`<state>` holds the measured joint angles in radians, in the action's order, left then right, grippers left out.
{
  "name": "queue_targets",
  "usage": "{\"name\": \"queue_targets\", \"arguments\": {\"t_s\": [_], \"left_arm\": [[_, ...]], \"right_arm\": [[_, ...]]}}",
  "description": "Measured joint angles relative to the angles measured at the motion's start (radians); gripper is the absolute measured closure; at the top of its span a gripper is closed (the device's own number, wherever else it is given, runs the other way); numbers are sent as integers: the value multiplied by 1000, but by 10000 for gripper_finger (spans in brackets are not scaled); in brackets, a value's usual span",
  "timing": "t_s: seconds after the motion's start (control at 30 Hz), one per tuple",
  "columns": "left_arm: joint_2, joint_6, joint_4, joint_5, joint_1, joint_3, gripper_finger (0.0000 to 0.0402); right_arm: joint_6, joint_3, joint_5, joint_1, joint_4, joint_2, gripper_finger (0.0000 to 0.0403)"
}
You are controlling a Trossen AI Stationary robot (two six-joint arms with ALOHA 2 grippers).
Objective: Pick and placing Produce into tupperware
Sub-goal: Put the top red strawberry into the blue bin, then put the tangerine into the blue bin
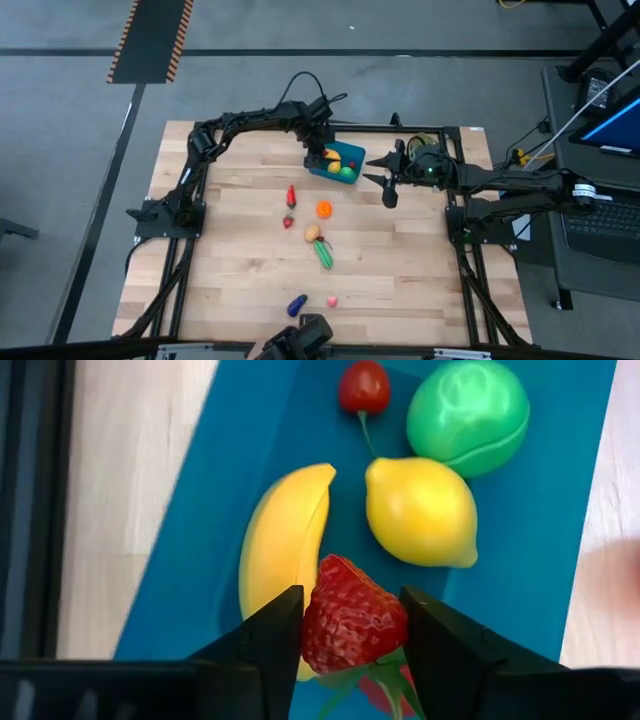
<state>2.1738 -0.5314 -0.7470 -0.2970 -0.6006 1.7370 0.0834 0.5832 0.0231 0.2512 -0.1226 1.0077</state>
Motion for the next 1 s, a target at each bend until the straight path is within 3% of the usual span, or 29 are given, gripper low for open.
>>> {"name": "queue_targets", "arguments": {"t_s": [0.47,0.87,1.0], "left_arm": [[0,58,27,7,8,1,232],[-14,53,13,93,7,6,250],[-46,99,-6,65,4,12,262]], "right_arm": [[0,0,0,0,21,0,232],[0,0,0,0,25,0,232],[0,0,0,0,36,0,232]]}}
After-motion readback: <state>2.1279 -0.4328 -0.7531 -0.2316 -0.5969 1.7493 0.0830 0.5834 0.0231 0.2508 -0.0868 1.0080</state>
